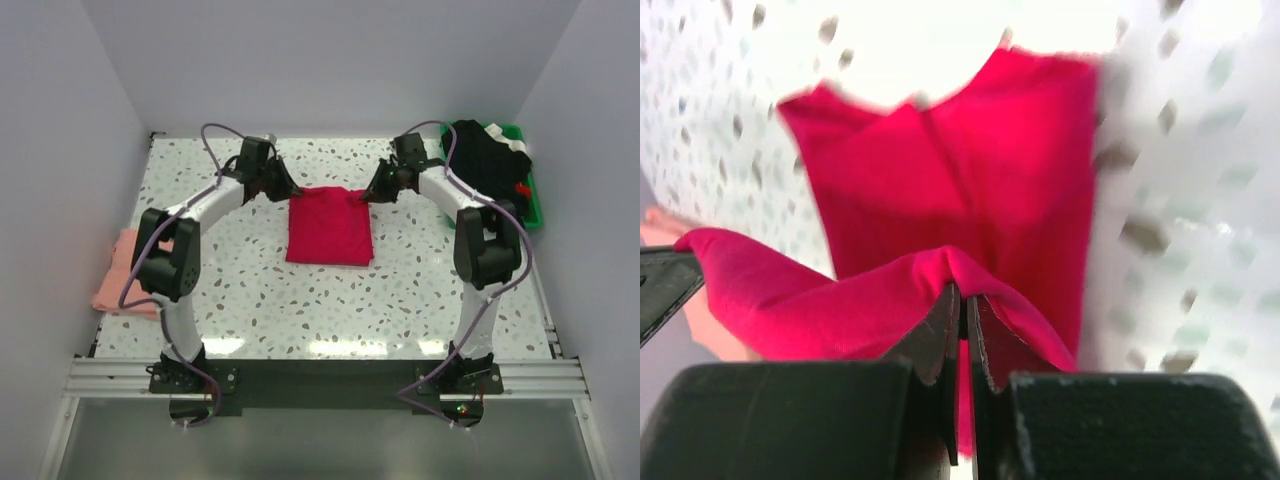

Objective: Fold and stack the t-shirts
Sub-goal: Fold the tshirt

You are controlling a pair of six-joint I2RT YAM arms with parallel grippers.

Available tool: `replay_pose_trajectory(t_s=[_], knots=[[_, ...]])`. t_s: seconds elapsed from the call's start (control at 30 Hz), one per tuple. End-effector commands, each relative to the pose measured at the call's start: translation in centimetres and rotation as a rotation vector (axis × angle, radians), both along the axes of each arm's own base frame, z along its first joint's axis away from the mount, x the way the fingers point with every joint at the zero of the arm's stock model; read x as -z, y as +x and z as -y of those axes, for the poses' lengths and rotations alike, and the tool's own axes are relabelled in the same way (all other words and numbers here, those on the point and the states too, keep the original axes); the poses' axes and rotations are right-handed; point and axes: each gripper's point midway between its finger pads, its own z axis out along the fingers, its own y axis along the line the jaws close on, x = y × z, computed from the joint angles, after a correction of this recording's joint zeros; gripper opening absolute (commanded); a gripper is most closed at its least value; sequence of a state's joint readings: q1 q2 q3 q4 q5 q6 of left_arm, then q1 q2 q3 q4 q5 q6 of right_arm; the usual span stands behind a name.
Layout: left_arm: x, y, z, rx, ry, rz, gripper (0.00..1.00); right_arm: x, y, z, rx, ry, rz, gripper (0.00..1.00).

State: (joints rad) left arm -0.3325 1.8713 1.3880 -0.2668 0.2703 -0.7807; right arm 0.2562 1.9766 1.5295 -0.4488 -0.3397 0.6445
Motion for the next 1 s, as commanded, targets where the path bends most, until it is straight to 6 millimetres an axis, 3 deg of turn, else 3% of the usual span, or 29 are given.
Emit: replay_pose_trajectory(t_s=[0.0,0.03,0.1,0.13,0.2,0.23,0.3,0.37,0.47,0.5,0.67,0.8,0.9,0.97], knots=[[-1.8,4.9,0.8,0.056,-0.052,0.099,0.0,-0.6,4.1,0.5,0.021,0.043,0.042,0.03],[0.6,5.8,0.0,0.036,-0.041,0.055,0.05,1.4,4.9,1.0,0.032,0.041,0.009,0.12],[1.1,7.1,-0.2,0.027,-0.066,0.068,0.15,1.4,6.5,1.2,0.024,0.054,0.019,0.24],[2.0,7.7,-1.1,0.007,-0.067,0.059,0.26,1.9,7.2,1.8,0.033,0.06,0.017,0.36],[1.7,8.3,-1.9,0.0,-0.077,0.089,0.37,1.6,7.7,2.3,0.039,0.073,0.033,0.44],[1.3,8.6,-2.7,-0.015,-0.079,0.099,0.48,1.2,8.1,3.0,0.053,0.071,0.044,0.51],[0.8,8.5,-3.5,-0.03,-0.081,0.126,0.55,0.2,8.0,3.9,0.069,0.044,0.073,0.55],[-1.0,8.4,-4.1,-0.05,-0.08,0.165,0.62,-1.2,7.3,4.4,0.073,0.015,0.1,0.58],[-1.2,7.4,-4.4,-0.063,-0.067,0.16,0.62,-1.1,5.3,5.0,0.087,-0.065,0.104,0.59],[-0.9,6.7,-4.6,-0.066,-0.062,0.149,0.62,-2.4,4.7,4.5,0.088,-0.108,0.144,0.59],[0.9,4.5,-4.2,-0.045,-0.028,0.105,0.54,-1.6,1.2,2.2,0.03,-0.24,0.165,0.56],[1.4,3.0,-2.1,0.026,-0.046,0.096,0.41,-0.2,1.5,0.2,-0.027,-0.238,0.14,0.49],[2.1,1.8,0.3,0.085,-0.042,0.089,0.3,1.4,2.8,-0.5,-0.05,-0.236,0.135,0.46],[2.8,1.6,0.6,0.086,-0.038,0.07,0.27,2.9,4.1,-0.5,-0.061,-0.28,0.11,0.45]])
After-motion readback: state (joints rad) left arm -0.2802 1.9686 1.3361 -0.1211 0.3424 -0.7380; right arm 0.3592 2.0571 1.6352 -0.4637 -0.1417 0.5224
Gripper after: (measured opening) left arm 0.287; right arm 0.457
